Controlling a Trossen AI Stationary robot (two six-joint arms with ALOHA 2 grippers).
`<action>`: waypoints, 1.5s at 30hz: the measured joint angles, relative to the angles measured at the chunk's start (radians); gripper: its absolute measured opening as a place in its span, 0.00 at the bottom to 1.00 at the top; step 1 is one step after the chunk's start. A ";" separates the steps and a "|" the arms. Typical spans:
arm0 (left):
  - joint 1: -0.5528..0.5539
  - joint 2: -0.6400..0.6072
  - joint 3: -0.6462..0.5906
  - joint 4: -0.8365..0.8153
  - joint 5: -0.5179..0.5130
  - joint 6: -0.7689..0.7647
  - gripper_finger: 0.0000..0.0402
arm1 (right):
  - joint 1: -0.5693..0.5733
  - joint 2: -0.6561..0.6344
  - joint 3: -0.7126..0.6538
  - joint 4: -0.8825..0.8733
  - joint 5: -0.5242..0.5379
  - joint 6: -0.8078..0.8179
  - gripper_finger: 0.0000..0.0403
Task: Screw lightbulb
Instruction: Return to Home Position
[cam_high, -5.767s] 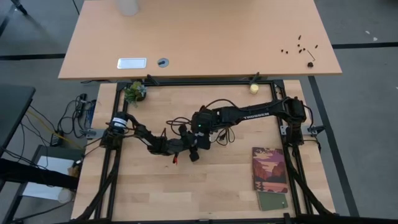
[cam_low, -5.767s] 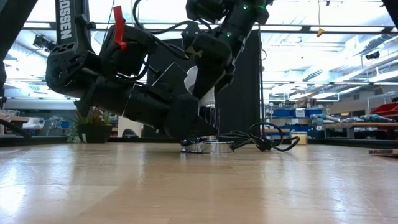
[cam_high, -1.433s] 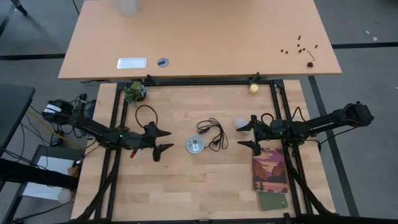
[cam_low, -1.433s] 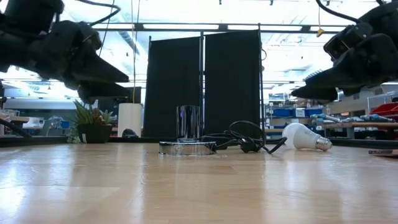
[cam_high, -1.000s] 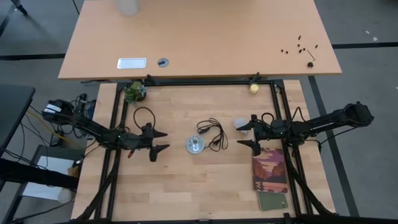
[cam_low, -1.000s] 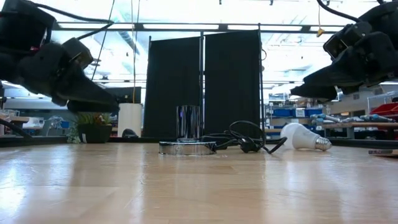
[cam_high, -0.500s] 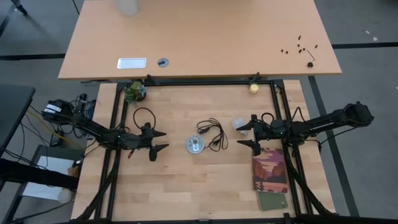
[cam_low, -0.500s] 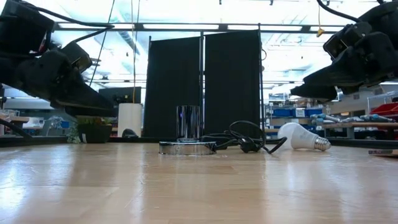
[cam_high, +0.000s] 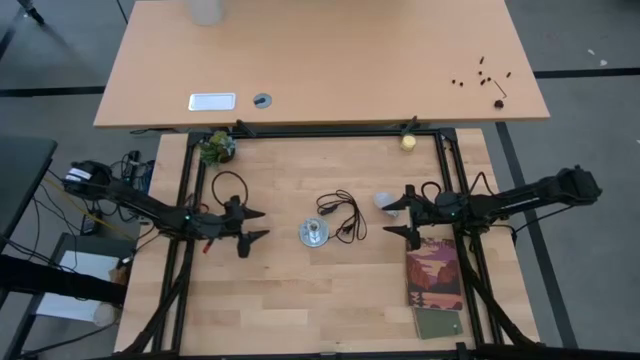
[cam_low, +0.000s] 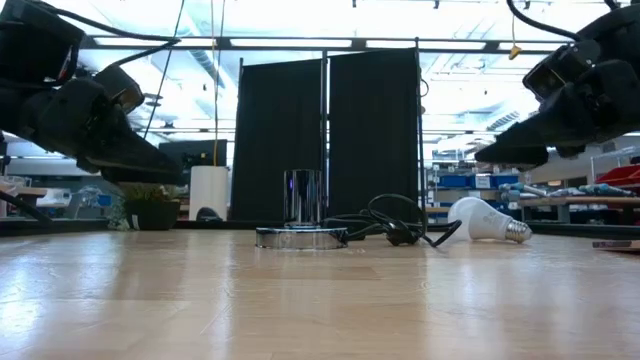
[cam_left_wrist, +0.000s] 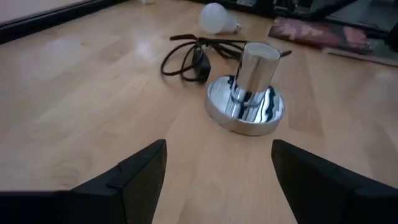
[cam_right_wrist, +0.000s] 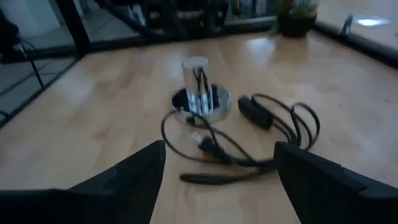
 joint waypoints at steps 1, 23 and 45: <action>0.000 -0.017 0.000 -0.019 0.000 0.000 0.73 | 0.000 -0.017 0.000 -0.031 0.000 0.000 0.77; 0.000 -0.534 0.000 -0.309 0.000 0.000 0.73 | -0.033 -0.569 0.000 -0.303 -0.002 0.000 0.76; 0.000 -0.823 0.000 -0.501 0.000 0.000 0.73 | -0.113 -0.713 0.000 -0.433 -0.012 0.000 0.76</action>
